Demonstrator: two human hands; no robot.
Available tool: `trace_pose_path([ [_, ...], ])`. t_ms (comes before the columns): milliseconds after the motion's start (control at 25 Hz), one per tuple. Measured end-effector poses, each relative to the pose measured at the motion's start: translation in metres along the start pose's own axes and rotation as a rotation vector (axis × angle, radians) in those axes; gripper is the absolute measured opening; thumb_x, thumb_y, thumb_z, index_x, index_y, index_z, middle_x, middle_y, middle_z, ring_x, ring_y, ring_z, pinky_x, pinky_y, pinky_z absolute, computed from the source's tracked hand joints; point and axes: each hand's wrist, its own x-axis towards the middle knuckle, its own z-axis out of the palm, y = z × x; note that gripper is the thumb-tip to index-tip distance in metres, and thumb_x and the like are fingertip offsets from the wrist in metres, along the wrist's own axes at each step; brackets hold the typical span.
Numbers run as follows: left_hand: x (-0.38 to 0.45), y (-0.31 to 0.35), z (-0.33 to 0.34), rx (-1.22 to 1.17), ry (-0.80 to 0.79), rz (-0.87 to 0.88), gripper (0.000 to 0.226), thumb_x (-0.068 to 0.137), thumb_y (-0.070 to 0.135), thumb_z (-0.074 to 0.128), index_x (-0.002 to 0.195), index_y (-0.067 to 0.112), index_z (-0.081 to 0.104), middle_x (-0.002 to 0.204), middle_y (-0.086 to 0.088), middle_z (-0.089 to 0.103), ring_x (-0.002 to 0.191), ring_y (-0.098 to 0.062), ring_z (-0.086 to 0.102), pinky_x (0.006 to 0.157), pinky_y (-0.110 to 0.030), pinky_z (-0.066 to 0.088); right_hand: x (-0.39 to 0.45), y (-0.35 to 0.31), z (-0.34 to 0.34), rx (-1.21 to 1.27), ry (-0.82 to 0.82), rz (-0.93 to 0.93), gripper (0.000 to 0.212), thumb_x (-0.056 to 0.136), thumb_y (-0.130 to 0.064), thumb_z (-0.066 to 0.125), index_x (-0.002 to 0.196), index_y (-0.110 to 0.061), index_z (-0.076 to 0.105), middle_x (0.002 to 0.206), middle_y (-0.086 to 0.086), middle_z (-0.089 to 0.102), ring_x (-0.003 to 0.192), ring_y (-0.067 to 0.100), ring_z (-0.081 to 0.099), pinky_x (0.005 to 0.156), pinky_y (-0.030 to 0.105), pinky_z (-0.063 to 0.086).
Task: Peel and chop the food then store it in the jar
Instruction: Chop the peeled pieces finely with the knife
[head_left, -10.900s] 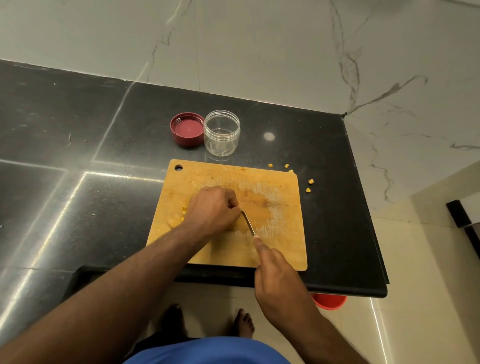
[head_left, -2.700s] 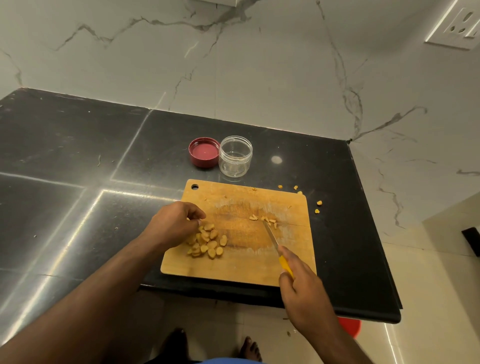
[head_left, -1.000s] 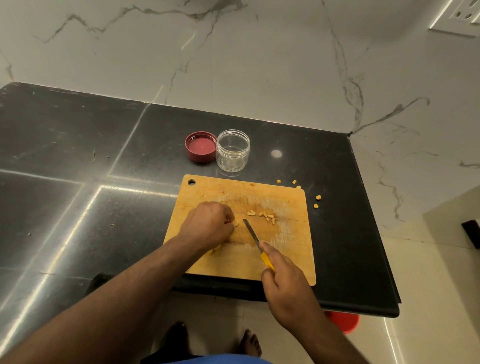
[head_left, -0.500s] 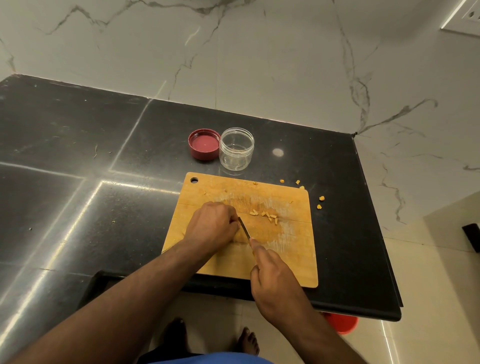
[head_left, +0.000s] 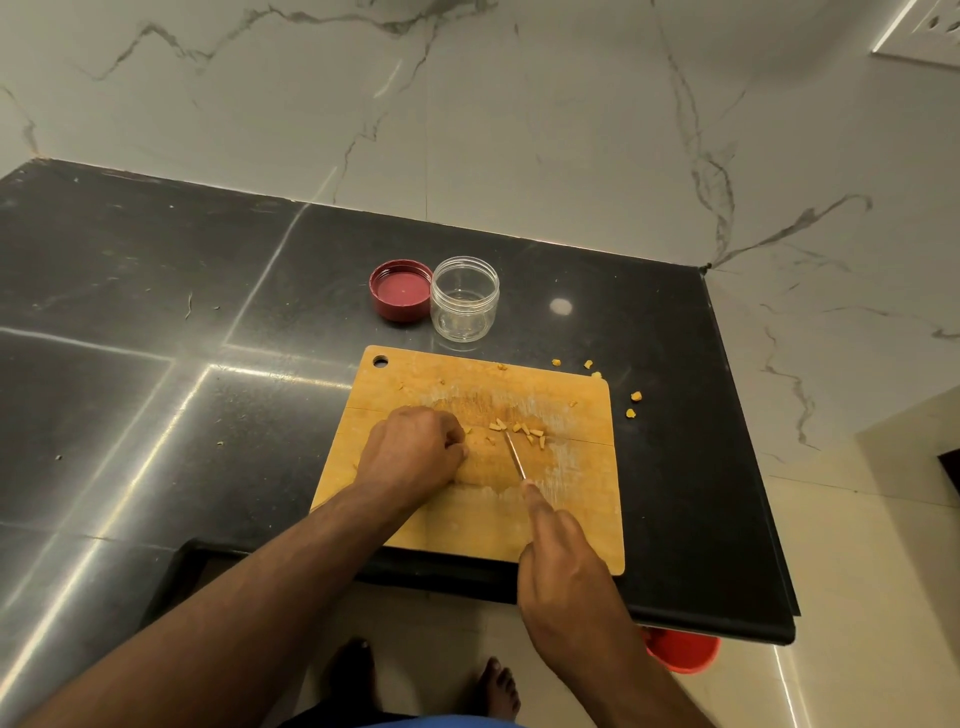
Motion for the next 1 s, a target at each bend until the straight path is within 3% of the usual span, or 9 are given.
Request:
trace_pose_path([
  [40, -0.001, 0.000, 0.000, -0.004, 0.006, -0.009, 0.022, 0.091, 0.034, 0.068, 0.110, 0.026, 0.074, 0.104, 0.007, 0.072, 0.095, -0.014, 0.062, 0.084, -0.037, 0.058, 0.002, 0.000, -0.003, 0.020, 0.001, 0.006, 0.032, 0.096, -0.008, 0.045, 0.124, -0.010, 0.060, 0.141, 0.010, 0.051, 0.100, 0.014, 0.056, 0.077, 0.018, 0.048],
  [120, -0.004, 0.002, 0.000, -0.006, 0.025, -0.019, 0.023, 0.091, 0.033, 0.068, 0.112, 0.025, 0.074, 0.107, 0.008, 0.073, 0.096, -0.013, 0.063, 0.086, -0.036, 0.057, 0.004, -0.001, -0.007, 0.170, 0.041, 0.015, 0.047, 0.101, -0.017, 0.038, 0.148, -0.024, 0.039, 0.139, -0.004, 0.048, 0.113, 0.008, 0.051, 0.092, 0.016, 0.043],
  [240, -0.008, 0.005, 0.000, 0.011, 0.060, -0.051, 0.021, 0.091, 0.035, 0.068, 0.110, 0.026, 0.074, 0.105, 0.011, 0.072, 0.096, -0.011, 0.060, 0.087, -0.037, 0.054, 0.009, -0.004, -0.009, 0.262, -0.033, 0.011, 0.052, 0.104, -0.023, 0.033, 0.155, -0.031, 0.022, 0.143, -0.012, 0.042, 0.120, 0.002, 0.045, 0.102, 0.019, 0.040],
  [440, -0.008, 0.013, 0.000, 0.039, 0.066, -0.127, 0.016, 0.093, 0.037, 0.065, 0.105, 0.031, 0.072, 0.100, 0.013, 0.068, 0.097, -0.011, 0.051, 0.081, -0.035, 0.039, 0.026, 0.003, -0.001, 0.201, -0.024, -0.070, 0.052, 0.104, -0.021, 0.033, 0.155, -0.028, 0.024, 0.140, -0.004, 0.045, 0.116, 0.013, 0.052, 0.095, 0.029, 0.048],
  [680, -0.008, 0.016, 0.000, 0.039, 0.041, -0.173, 0.014, 0.092, 0.039, 0.062, 0.101, 0.032, 0.071, 0.099, 0.012, 0.068, 0.103, -0.016, 0.054, 0.084, -0.039, 0.040, 0.030, -0.002, -0.005, 0.163, -0.115, -0.080, 0.054, 0.104, -0.021, 0.031, 0.156, -0.025, 0.018, 0.137, 0.001, 0.046, 0.111, 0.019, 0.052, 0.094, 0.034, 0.047],
  [1000, -0.004, 0.013, -0.005, 0.069, 0.025, -0.159, 0.009, 0.090, 0.041, 0.059, 0.088, 0.035, 0.066, 0.091, 0.013, 0.065, 0.101, -0.015, 0.049, 0.083, -0.040, 0.035, 0.017, -0.016, -0.008, 0.152, -0.114, -0.015, 0.056, 0.103, -0.022, 0.032, 0.156, -0.029, 0.015, 0.130, -0.002, 0.049, 0.101, 0.015, 0.053, 0.088, 0.034, 0.048],
])
